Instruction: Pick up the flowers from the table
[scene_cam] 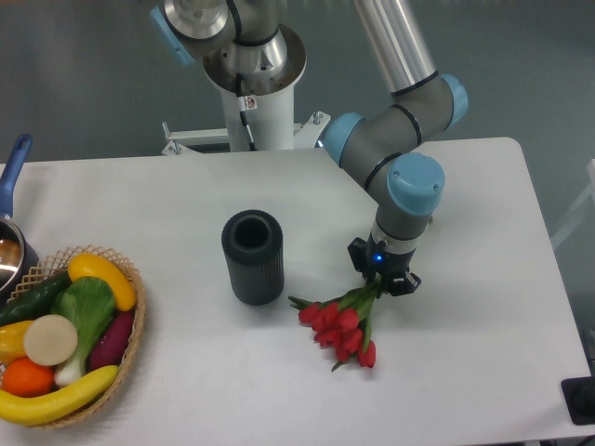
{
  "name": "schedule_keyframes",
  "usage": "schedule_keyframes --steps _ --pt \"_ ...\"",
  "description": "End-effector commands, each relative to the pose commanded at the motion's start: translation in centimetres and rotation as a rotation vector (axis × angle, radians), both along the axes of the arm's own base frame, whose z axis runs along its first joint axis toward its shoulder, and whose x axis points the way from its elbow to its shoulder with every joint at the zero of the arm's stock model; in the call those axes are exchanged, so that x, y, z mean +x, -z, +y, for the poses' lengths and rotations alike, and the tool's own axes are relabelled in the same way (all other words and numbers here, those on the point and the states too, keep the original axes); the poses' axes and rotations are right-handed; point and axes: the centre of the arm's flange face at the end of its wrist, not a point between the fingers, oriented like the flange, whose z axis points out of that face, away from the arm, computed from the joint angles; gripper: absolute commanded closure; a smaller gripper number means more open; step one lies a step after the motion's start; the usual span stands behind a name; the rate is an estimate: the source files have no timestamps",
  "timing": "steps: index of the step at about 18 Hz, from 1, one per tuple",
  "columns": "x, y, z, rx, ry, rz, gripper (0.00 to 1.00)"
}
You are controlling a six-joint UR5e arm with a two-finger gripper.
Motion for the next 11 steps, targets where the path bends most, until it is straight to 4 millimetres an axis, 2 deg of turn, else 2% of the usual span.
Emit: schedule_keyframes --steps 2,6,9,11 --pt "-0.1 -0.2 0.1 0.006 0.000 0.004 0.75" --pt "-0.8 -2.2 0.2 0.026 0.000 0.036 0.75" --pt "-1.3 -5.1 -0.3 0.059 -0.009 0.075 0.75" --pt "-1.4 -7.4 0.1 0.111 -0.005 0.093 0.75"
